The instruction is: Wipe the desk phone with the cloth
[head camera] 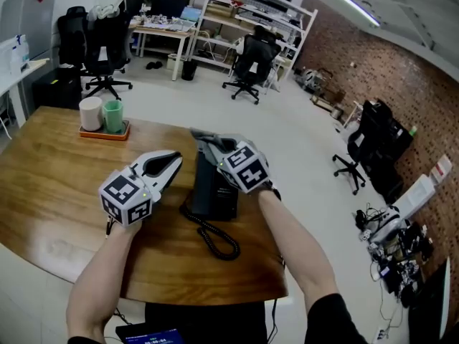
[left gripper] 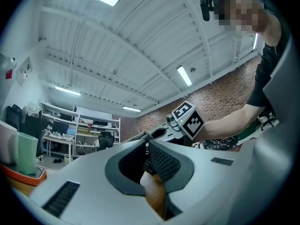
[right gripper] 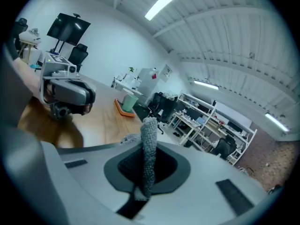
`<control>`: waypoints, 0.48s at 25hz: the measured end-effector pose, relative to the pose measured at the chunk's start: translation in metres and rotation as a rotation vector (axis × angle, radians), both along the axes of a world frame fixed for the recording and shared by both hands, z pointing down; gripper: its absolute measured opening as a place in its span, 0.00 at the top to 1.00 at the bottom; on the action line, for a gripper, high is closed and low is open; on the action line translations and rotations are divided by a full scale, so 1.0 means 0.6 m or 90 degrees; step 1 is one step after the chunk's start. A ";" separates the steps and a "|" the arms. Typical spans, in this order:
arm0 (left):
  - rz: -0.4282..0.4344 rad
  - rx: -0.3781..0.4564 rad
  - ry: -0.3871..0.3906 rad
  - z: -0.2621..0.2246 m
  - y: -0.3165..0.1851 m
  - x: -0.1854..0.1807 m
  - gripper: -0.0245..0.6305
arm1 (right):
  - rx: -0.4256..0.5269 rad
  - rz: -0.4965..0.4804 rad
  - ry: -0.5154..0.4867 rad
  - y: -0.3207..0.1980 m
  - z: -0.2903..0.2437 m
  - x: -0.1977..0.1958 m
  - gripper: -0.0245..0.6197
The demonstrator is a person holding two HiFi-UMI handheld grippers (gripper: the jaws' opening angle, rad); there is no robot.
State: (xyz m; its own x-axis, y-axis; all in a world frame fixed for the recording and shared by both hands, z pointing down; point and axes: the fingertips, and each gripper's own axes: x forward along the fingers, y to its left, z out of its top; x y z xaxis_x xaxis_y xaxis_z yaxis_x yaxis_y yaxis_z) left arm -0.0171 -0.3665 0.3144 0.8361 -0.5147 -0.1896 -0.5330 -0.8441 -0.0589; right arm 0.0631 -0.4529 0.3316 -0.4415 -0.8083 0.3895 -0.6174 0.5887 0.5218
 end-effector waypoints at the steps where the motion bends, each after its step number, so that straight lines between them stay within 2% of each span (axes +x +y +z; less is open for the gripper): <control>1: -0.003 -0.003 0.003 0.000 -0.002 -0.002 0.95 | 0.008 0.004 0.011 -0.005 -0.001 -0.004 0.92; 5: -0.009 -0.007 0.008 -0.002 -0.005 -0.006 0.95 | 0.032 -0.005 0.080 0.002 0.002 -0.014 0.92; 8: -0.011 -0.006 0.005 -0.005 -0.005 -0.006 0.95 | 0.037 -0.035 0.116 0.035 0.011 -0.018 0.92; 12: -0.011 -0.002 -0.006 -0.007 -0.001 -0.001 0.95 | 0.009 -0.153 0.170 0.132 0.049 -0.046 0.92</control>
State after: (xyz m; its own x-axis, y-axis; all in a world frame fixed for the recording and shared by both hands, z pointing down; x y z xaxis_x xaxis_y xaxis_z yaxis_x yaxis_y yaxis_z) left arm -0.0180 -0.3671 0.3102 0.8287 -0.5300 -0.1799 -0.5472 -0.8348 -0.0612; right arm 0.0357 -0.3735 0.3608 -0.5041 -0.6996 0.5065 -0.3032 0.6924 0.6547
